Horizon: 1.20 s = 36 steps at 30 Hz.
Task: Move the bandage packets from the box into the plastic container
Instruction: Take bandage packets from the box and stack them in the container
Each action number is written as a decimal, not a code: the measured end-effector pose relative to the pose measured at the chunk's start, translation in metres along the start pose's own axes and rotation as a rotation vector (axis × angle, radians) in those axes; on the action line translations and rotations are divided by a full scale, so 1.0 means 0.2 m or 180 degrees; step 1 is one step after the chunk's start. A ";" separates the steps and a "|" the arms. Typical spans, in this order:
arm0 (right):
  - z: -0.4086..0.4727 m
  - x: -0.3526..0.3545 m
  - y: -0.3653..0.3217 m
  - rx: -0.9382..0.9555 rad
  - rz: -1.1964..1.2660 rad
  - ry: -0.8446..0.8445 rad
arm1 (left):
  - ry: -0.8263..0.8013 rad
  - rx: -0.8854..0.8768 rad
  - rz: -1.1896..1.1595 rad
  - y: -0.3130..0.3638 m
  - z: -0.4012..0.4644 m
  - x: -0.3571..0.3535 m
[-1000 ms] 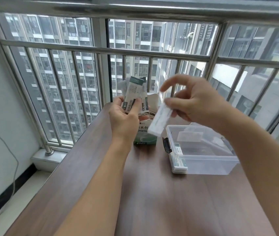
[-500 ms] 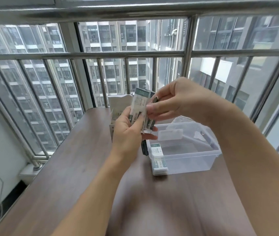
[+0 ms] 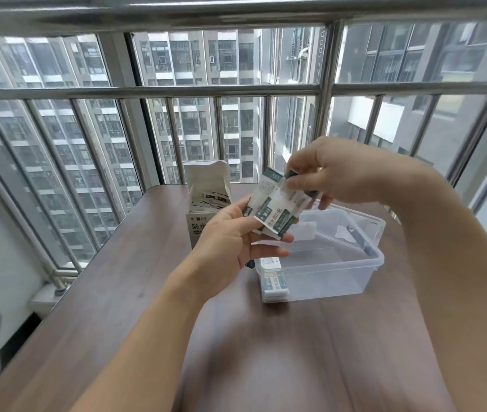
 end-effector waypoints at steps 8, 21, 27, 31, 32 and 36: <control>0.03 0.00 -0.03 0.0513 0.0296 0.0538 | -0.0684 0.0258 -0.0640 0.02 -0.02 -0.02; 0.08 -0.25 -0.24 0.1074 0.0572 0.0468 | 0.0713 -0.0376 0.1337 0.05 -0.01 0.02; 0.07 -0.30 -0.31 0.1520 0.0295 0.1581 | 0.0455 -0.0701 0.0940 0.07 -0.01 0.01; 0.08 -0.25 -0.26 0.1258 0.0227 0.1236 | 0.0301 -0.0387 0.0342 0.04 0.01 0.05; 0.09 -0.25 -0.25 0.1207 0.0198 0.1022 | 0.0367 -0.0370 0.0491 0.04 0.01 0.05; 0.08 -0.29 -0.24 0.1258 0.0020 0.0201 | 0.0606 -0.0501 0.0872 0.04 0.00 0.04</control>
Point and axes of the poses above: each hand's wrist, its own z-axis towards the middle knuckle, its own x-axis out of the back of the hand, y = z × x, the point moved 4 cm from there along z, towards the middle knuckle, and after that the axes turned 5 degrees about -y, right-handed, at the moved point
